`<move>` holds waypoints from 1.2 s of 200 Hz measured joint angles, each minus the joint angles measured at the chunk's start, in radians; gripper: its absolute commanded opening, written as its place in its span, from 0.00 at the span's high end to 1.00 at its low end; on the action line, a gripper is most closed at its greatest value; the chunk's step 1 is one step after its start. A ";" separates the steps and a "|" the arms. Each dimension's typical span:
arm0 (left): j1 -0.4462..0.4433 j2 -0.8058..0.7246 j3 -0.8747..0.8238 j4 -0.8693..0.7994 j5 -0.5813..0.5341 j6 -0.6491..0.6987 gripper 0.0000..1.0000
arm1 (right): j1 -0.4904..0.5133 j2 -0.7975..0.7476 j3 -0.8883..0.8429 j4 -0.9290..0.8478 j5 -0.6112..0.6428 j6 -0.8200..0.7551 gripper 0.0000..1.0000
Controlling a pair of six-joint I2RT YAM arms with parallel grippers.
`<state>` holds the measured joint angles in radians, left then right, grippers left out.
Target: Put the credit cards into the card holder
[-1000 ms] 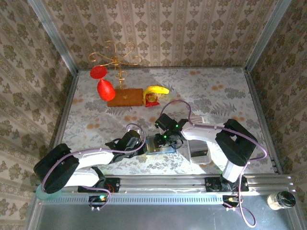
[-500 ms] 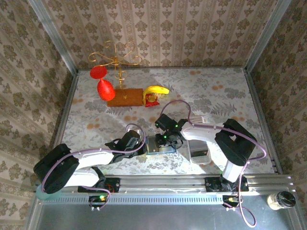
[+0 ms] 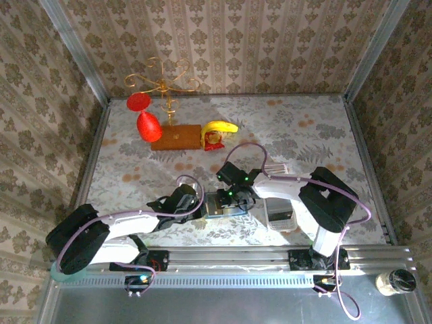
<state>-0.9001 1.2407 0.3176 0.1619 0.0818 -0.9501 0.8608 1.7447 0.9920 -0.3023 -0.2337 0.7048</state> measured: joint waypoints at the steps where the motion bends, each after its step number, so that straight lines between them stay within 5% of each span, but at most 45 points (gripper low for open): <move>1: 0.000 0.000 0.000 -0.001 0.000 0.000 0.94 | 0.000 -0.002 0.000 0.000 0.001 0.002 0.71; 30: -0.005 -0.026 -0.012 -0.016 0.000 0.000 0.93 | 0.022 -0.129 -0.027 -0.044 0.078 0.024 0.61; 70: -0.005 -0.050 -0.015 -0.047 0.000 0.000 0.91 | 0.045 -0.281 -0.139 -0.077 0.179 0.091 0.61; 168: -0.010 -0.159 -0.015 -0.154 -0.019 -0.001 0.81 | 0.103 -0.257 -0.194 -0.088 0.213 0.194 0.61; 240: -0.019 -0.180 -0.015 -0.177 -0.025 -0.001 0.83 | 0.117 -0.224 -0.187 -0.087 0.224 0.216 0.59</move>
<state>-0.9195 1.0611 0.3023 -0.0147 0.0570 -0.9508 0.9779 1.5211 0.8055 -0.3889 -0.0093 0.9207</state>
